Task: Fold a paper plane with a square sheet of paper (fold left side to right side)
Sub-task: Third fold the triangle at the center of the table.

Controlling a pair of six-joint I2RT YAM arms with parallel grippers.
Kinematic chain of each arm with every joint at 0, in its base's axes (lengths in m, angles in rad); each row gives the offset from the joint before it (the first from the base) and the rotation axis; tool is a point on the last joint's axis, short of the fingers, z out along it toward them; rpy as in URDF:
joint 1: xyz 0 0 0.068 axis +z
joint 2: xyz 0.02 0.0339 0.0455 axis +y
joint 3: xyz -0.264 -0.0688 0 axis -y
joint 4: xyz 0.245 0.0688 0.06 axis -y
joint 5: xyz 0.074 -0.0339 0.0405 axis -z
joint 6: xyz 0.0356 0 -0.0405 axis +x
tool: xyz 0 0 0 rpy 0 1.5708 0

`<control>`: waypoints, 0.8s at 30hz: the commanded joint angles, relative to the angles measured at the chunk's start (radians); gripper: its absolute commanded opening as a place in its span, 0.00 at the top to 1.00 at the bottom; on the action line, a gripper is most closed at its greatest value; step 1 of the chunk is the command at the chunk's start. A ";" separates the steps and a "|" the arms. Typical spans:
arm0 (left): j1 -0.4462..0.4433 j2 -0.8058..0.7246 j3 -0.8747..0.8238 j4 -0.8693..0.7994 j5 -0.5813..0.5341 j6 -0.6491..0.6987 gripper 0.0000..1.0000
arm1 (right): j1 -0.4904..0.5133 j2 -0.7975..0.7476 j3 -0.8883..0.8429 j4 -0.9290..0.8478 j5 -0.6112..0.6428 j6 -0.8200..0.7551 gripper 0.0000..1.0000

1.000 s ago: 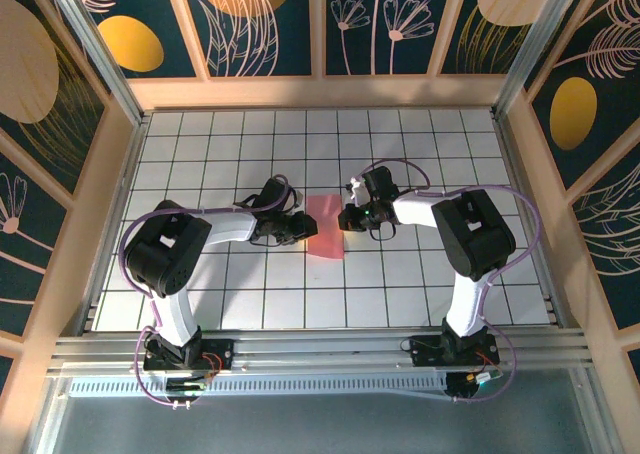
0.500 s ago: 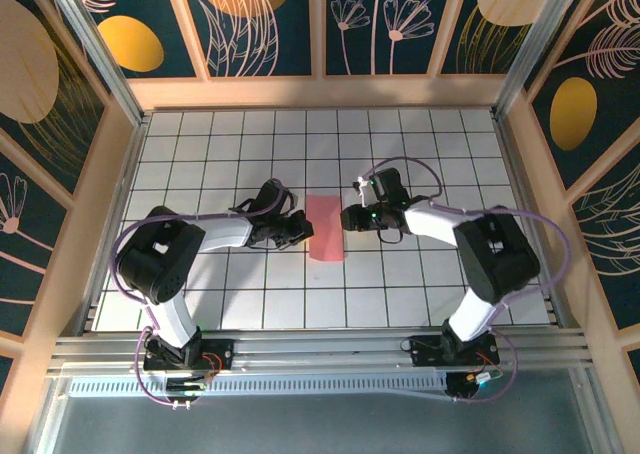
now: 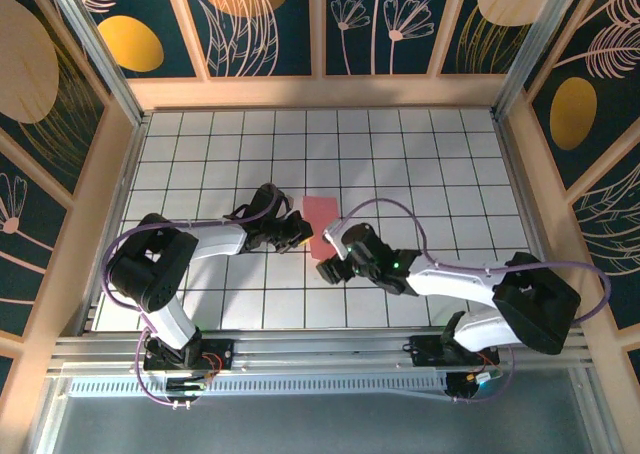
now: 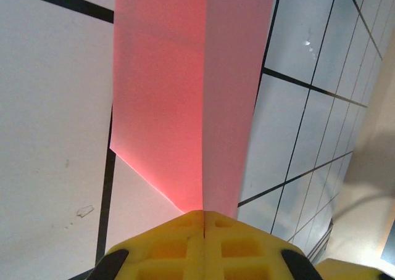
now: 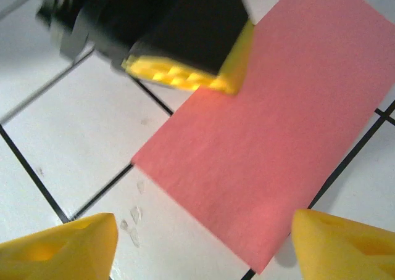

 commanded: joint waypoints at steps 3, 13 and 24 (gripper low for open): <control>-0.005 -0.003 0.011 0.001 0.029 -0.048 0.98 | 0.086 0.034 -0.032 0.116 0.234 -0.106 0.19; -0.009 0.002 0.021 -0.021 0.027 -0.032 0.98 | 0.093 0.182 0.042 0.211 0.289 -0.239 0.18; -0.010 0.002 0.023 -0.032 0.022 -0.025 0.97 | 0.090 0.228 0.099 0.203 0.254 -0.248 0.39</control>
